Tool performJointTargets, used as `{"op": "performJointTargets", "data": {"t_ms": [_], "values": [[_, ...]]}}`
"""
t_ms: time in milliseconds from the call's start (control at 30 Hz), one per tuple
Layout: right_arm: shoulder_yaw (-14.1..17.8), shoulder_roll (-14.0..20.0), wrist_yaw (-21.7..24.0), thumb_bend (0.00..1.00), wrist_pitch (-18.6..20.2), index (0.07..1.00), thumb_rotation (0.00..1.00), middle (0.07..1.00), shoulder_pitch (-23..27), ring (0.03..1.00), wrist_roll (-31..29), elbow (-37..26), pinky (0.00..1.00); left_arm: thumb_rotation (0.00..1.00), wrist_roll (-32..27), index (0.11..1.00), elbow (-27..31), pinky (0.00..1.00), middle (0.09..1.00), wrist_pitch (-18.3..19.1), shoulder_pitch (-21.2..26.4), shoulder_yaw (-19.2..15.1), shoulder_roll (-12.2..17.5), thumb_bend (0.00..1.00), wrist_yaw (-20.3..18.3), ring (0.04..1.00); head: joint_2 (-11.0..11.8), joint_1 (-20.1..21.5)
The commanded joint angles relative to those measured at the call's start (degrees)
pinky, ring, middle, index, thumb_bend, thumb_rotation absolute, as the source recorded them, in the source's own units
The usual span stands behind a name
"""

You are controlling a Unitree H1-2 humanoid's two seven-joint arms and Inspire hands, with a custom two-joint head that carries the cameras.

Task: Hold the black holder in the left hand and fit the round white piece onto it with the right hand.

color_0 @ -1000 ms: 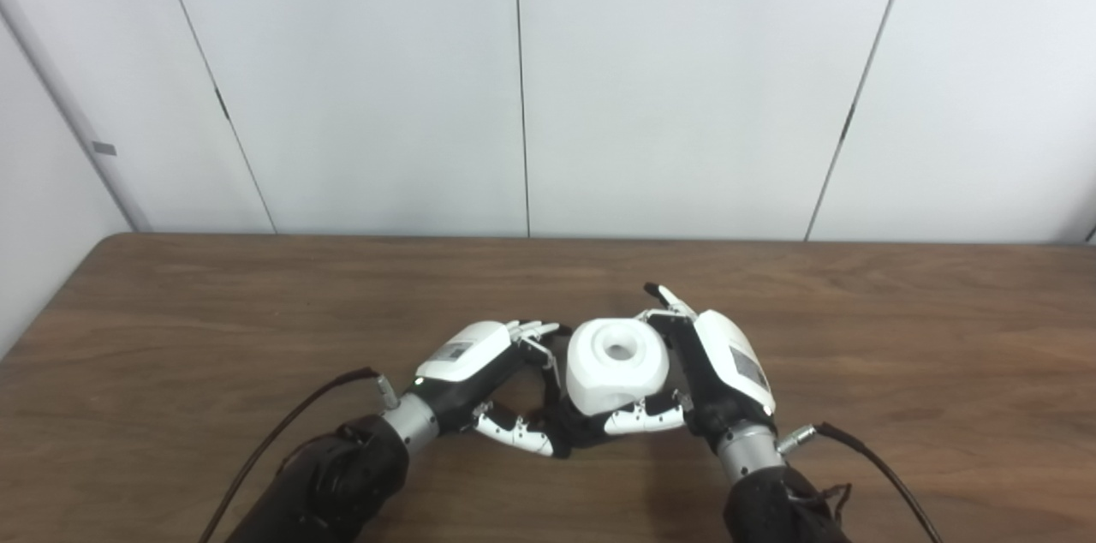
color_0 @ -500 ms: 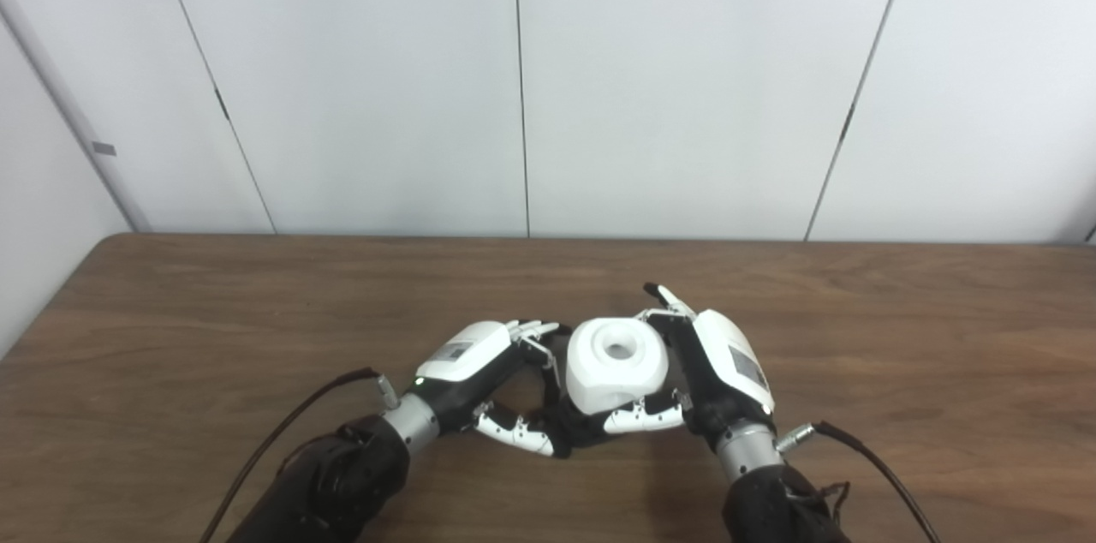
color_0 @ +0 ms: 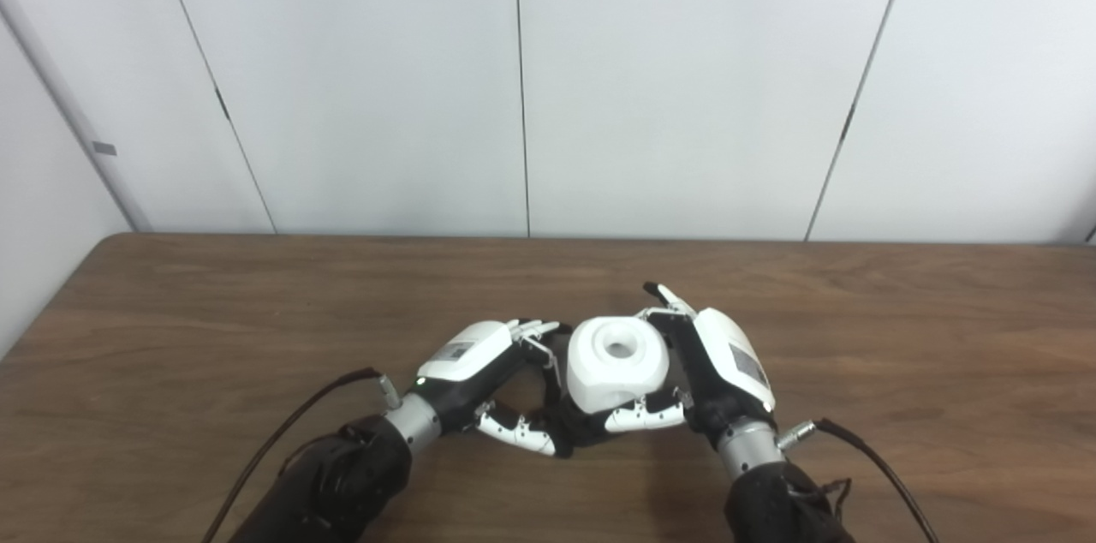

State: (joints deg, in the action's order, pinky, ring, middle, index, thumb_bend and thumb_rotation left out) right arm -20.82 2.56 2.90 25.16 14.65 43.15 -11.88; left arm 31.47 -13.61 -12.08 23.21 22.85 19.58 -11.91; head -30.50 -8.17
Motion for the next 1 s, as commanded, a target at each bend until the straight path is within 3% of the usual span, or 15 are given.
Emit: {"op": "performJointTargets", "data": {"t_ms": [0,967], "values": [[-0.6,-0.9,0.2,0.5,-2.4,0.481,0.14,0.93,1.9,0.93,-0.3,-1.8,0.74,0.05,2.3,0.477,-0.5,0.99,0.944,0.4,1.1,1.3,-0.9,0.52,-0.6,0.963,0.0,-0.1],[-0.5,-0.7,0.5,0.5,-2.7,0.481,0.14,0.927,2.7,0.915,-0.6,-2.0,0.73,0.05,2.2,0.477,-2.6,1.0,0.943,-0.6,1.7,1.7,-1.5,0.52,0.6,0.967,1.1,-0.2]]}}
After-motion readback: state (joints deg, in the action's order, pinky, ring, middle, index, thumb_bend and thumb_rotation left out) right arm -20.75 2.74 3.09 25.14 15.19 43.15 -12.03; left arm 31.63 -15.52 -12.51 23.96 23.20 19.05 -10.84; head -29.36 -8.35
